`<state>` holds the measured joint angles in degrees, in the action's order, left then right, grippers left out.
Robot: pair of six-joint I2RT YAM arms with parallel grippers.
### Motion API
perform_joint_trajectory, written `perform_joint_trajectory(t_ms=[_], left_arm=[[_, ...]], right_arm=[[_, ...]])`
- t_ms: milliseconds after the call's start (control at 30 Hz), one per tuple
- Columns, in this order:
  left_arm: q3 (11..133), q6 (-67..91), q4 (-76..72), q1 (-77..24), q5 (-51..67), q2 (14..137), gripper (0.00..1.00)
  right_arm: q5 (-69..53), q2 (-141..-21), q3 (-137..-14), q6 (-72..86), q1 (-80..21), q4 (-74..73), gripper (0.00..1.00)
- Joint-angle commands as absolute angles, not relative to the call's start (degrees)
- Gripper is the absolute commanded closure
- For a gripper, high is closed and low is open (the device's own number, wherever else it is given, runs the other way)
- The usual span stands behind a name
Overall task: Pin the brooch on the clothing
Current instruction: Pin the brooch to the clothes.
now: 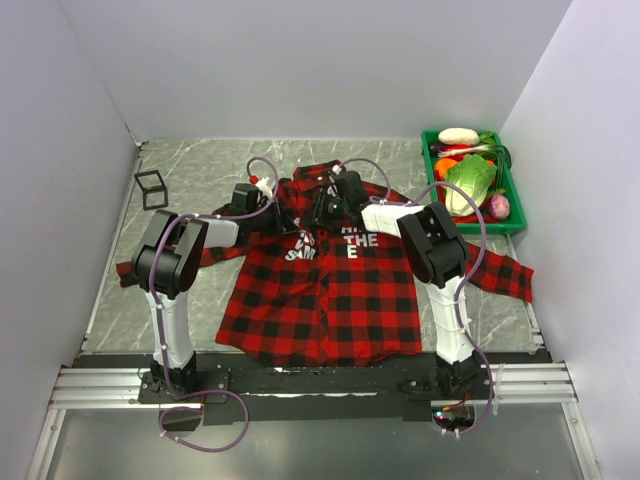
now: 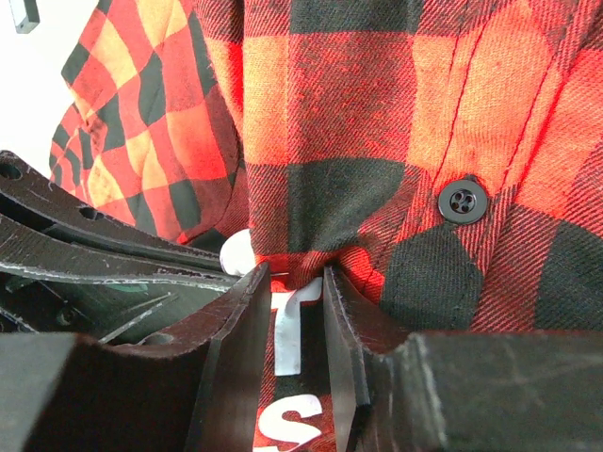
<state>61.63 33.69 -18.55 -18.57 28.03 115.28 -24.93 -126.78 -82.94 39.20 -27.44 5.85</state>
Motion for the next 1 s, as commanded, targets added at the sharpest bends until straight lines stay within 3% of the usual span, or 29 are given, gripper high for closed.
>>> perform_joint_trajectory(t_ms=[0, 633, 967], left_arm=[[61.53, 33.22, -18.28, -19.51, 28.65, 115.84, 0.99], [60.82, 34.1, -19.17, -19.86, 28.83, 115.93, 0.99], [61.96, 32.78, -17.4, -18.11, 30.67, 116.63, 0.99]], right_arm=[[-22.51, -127.88, -84.9, 39.46, -29.0, 5.54, 0.64], [-17.93, -127.88, -84.02, 41.93, -31.11, 5.89, 0.64], [-26.71, -121.82, -81.29, 40.17, -26.37, 9.49, 0.52]])
